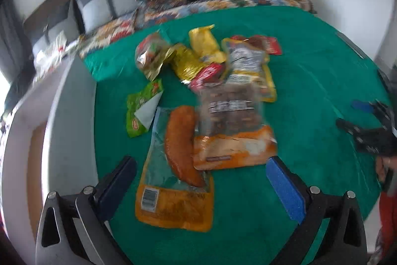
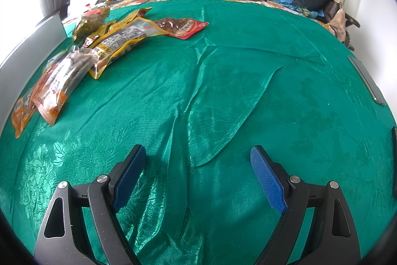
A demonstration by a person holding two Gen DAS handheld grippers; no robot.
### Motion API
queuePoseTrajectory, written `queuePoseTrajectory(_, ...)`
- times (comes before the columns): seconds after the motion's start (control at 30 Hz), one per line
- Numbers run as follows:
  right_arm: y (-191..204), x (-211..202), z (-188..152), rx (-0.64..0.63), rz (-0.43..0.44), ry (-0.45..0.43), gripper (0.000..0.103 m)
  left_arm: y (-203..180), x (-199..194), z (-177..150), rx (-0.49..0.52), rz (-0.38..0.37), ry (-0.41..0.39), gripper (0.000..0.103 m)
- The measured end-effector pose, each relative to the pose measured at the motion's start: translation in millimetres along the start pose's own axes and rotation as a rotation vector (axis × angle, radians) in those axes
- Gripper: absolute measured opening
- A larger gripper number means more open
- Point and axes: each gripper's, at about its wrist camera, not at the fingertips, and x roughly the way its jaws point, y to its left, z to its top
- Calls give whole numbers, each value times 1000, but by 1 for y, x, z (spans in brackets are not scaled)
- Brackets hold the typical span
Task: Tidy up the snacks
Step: 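Move the left tool back over the snacks toward the sausage pack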
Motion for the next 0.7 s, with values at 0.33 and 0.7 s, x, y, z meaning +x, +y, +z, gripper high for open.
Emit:
queuePoseTrajectory(0.33,-1,0,0,0,-1,0,88,50,64,-4,-259,-51,129,103)
queuePoseTrajectory(0.7,0,0,0,0,-1,0,88,27,84,-9,-115,-35,101,103)
